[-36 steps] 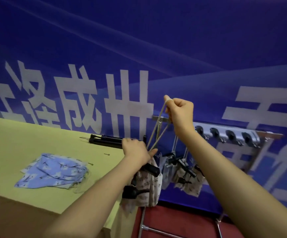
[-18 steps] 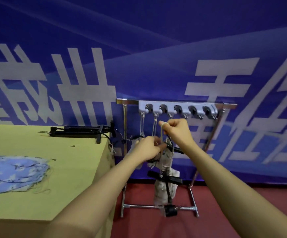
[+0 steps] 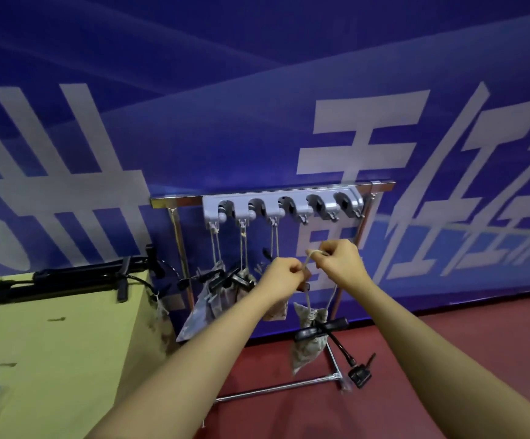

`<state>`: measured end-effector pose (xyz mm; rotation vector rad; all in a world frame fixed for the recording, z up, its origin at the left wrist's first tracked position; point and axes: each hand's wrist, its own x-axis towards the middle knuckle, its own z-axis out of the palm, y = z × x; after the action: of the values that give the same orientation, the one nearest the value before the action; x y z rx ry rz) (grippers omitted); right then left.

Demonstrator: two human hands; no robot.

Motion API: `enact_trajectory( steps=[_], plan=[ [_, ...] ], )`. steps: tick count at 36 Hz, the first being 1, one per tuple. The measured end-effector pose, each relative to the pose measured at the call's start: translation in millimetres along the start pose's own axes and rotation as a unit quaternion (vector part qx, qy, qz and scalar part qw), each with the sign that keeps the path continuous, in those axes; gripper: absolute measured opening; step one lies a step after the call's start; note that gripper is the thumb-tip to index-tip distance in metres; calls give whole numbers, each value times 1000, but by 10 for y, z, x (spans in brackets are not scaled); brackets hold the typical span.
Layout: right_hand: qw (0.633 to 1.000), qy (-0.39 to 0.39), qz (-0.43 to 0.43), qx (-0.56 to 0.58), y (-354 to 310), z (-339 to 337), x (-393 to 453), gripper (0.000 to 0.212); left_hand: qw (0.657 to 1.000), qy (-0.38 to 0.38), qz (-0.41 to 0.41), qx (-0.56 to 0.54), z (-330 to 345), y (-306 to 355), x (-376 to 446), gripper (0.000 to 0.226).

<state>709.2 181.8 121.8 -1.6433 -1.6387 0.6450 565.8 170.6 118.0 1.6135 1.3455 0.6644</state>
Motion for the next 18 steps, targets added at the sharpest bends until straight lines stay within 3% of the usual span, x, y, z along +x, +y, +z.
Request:
enact_trajectory(
  steps=[6,18],
  plan=[
    [999,-8,32,-26,264,-51,317,29,998,40,3,39,73,-18,412,19],
    [995,-84,-27,48,442,-102,1039,25,981,173,-68,-57,193,-39,1192,18]
  ],
)
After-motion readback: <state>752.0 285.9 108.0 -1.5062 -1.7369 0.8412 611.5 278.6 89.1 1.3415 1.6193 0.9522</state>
